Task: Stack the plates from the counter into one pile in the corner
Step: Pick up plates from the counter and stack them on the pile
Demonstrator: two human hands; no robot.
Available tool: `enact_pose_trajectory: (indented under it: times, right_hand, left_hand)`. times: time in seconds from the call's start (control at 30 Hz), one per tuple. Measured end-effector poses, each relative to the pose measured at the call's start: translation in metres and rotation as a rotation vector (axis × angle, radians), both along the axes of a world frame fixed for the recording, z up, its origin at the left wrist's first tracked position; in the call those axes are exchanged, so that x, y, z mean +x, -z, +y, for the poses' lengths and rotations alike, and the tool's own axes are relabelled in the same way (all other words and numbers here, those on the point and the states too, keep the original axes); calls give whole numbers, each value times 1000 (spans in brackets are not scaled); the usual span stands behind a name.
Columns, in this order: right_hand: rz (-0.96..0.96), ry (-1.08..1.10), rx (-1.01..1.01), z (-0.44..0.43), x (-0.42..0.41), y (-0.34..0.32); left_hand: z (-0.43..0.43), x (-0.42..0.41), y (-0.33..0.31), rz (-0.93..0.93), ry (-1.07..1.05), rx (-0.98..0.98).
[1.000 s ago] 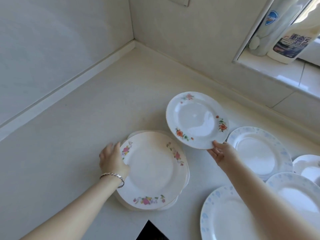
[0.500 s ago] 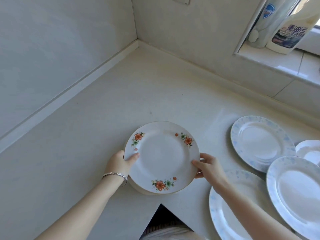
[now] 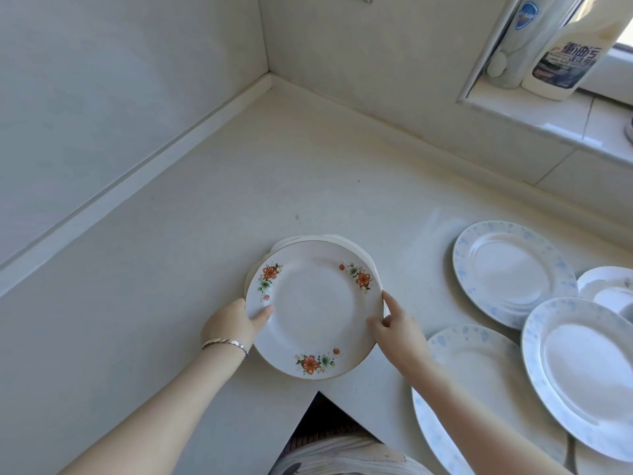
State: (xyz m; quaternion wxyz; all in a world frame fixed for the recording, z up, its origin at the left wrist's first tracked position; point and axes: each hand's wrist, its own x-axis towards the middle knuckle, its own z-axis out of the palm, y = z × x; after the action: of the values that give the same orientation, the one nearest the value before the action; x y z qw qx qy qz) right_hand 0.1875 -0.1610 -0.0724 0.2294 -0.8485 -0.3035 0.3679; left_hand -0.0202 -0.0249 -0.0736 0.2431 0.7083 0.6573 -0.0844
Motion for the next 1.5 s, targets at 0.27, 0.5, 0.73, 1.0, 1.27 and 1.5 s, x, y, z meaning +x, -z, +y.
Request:
enact_pose_trajectory:
  times: [0.27,0.5,0.73,1.0,1.27,1.5]
  right_hand:
    - [-166,-44,-36,23,7,3]
    - [-29,117,115,25,8,13]
    - [390,635,219,13,26,-1]
    - [1049,1645,595,-102,94,-11]
    - [1109,1932,955,-154,107,13]
    - [1021,1691,867,-167,91,4]
  left_hand:
    - [-8,23,-4,-171,-42,-26]
    - [-13,29,-5,-270,-148,-65]
    - [-29,66,-13,100,343,128]
    - [-52,101,-2,75,705,52]
    - [-54,107,-12,136,750,8]
    - [-57,111,-33,22,695,86]
